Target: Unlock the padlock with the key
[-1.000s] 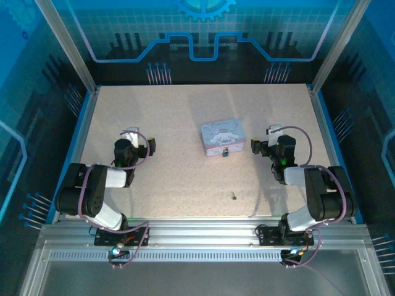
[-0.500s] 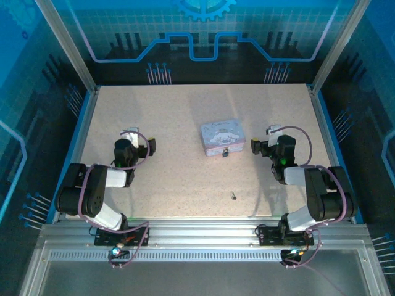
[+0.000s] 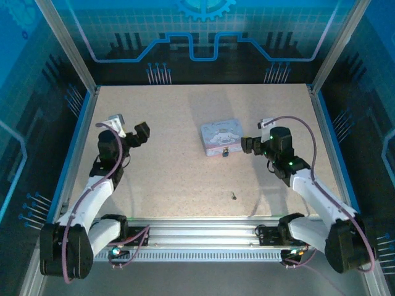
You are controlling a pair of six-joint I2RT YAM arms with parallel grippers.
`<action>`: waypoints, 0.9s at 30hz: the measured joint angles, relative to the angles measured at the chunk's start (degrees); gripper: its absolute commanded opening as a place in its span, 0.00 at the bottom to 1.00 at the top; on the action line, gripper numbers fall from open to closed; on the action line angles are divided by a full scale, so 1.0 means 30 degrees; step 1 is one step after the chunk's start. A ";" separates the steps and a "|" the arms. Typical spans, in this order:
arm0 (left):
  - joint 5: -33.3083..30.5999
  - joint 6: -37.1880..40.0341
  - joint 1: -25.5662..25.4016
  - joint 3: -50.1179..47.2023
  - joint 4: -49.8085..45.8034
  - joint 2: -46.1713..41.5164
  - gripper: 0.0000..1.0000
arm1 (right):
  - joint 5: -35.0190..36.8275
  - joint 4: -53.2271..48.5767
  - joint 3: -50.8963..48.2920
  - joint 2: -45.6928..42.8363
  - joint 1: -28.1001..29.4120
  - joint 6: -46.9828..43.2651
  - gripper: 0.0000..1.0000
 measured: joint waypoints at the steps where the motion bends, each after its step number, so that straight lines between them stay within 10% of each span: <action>1: 0.0510 -0.0627 -0.0073 0.0233 -0.0692 -0.0168 0.99 | 0.0036 -0.0918 0.0182 -0.0415 0.0430 0.0539 0.90; 14: 0.3534 -0.5217 -0.6637 0.0408 -0.4160 0.0430 0.99 | 0.0044 -0.9442 0.0262 -0.0386 0.8138 0.8145 0.68; 27: 0.3526 -0.5559 -0.7512 0.0452 -0.3672 0.2120 0.99 | -0.0692 -0.9836 -0.1100 0.3504 1.0120 1.0491 0.47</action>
